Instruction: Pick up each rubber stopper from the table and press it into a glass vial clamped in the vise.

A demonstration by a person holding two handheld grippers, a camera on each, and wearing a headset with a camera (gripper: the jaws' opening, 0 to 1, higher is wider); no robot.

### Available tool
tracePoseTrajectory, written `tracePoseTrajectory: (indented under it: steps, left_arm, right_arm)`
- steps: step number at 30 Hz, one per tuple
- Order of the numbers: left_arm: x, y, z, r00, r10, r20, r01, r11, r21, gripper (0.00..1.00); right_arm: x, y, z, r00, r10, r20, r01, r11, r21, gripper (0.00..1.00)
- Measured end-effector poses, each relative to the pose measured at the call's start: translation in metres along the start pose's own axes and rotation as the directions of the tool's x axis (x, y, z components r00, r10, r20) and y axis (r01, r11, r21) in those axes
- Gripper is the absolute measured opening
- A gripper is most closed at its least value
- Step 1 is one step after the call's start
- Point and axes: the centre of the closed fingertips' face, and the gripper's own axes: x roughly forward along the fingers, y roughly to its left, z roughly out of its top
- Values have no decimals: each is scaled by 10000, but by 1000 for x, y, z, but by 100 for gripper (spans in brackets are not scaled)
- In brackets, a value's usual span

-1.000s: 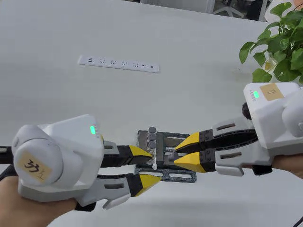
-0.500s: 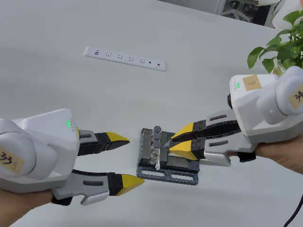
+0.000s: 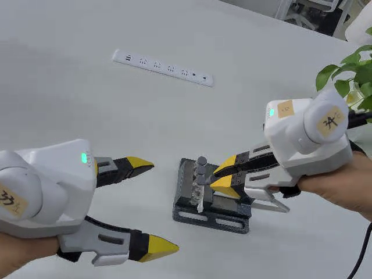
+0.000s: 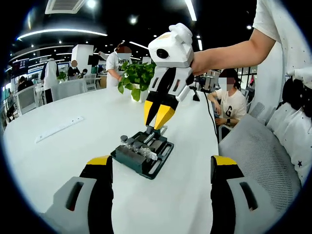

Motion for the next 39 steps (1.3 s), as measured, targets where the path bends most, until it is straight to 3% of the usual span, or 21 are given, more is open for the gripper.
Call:
tracePoseTrajectory:
  steps: [7, 17, 39]
  left_arm:
    - [2, -3, -7, 9996, -245, 131, 246, 9997, -64, 95]
    - [1, -4, -14, 9989, -380, 275, 385, 9991, -192, 99]
    - [-1, -1, -19, 9983, -367, 454, 382, 9988, -311, 98]
  right_arm:
    - [19, -7, -12, 9956, -40, -935, 12, 9996, -299, 5]
    - [33, -9, -21, 9862, 68, -1656, -152, 9986, -498, 5]
    - [44, -6, -25, 9713, 311, -2359, -475, 9968, -640, 5]
